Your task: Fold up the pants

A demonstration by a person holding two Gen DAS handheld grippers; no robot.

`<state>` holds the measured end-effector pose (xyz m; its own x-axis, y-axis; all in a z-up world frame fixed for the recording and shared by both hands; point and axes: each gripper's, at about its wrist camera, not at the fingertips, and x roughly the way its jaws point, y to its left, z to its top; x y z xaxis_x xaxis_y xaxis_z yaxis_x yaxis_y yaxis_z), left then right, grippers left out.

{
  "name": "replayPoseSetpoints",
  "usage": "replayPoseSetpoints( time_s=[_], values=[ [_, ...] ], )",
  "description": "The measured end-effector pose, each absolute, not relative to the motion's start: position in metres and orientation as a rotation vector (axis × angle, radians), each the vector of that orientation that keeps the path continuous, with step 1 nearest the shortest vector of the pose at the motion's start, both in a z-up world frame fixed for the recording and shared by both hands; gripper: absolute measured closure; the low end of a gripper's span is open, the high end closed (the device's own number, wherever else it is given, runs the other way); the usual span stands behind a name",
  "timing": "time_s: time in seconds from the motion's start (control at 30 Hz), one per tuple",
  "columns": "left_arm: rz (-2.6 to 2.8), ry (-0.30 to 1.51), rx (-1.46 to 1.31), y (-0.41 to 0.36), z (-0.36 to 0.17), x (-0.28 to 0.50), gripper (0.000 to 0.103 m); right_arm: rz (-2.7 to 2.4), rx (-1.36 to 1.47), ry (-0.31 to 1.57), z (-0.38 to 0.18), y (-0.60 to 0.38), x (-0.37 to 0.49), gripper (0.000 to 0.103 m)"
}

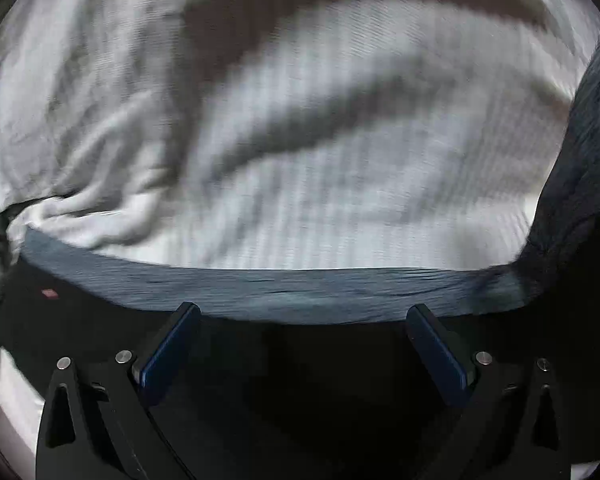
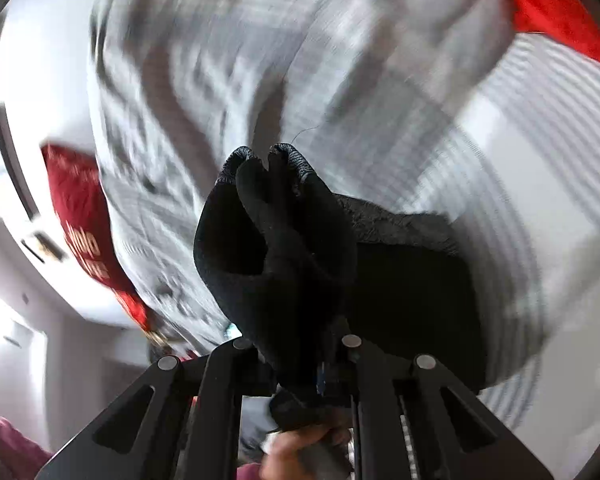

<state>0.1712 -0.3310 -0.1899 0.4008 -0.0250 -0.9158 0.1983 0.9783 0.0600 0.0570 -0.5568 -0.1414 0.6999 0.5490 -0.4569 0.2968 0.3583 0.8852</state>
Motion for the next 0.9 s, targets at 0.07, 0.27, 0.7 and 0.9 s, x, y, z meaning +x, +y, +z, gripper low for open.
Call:
replayPoseSetpoints(
  time_s=[0.07, 0.27, 0.7, 0.9],
  values=[
    [-0.100, 1.148, 0.146, -0.287, -0.181, 0.173, 0.000, 0.202, 1.150, 0.897, -0.143, -0.520, 0.075, 0.089],
    [0.017, 1.180, 0.128, -0.192, -0.176, 0.159, 0.000, 0.173, 0.855, 1.121, -0.173, -0.417, 0.107, 0.089],
    [0.094, 1.259, 0.052, -0.096, -0.186, 0.136, 0.000, 0.183, 0.449, 1.268, -0.173, -0.299, 0.119, 0.022],
    [0.033, 1.253, 0.066, -0.090, -0.172, 0.137, 0.000, 0.186, 0.468, 1.248, -0.138, -0.320, 0.097, 0.022]
  ],
)
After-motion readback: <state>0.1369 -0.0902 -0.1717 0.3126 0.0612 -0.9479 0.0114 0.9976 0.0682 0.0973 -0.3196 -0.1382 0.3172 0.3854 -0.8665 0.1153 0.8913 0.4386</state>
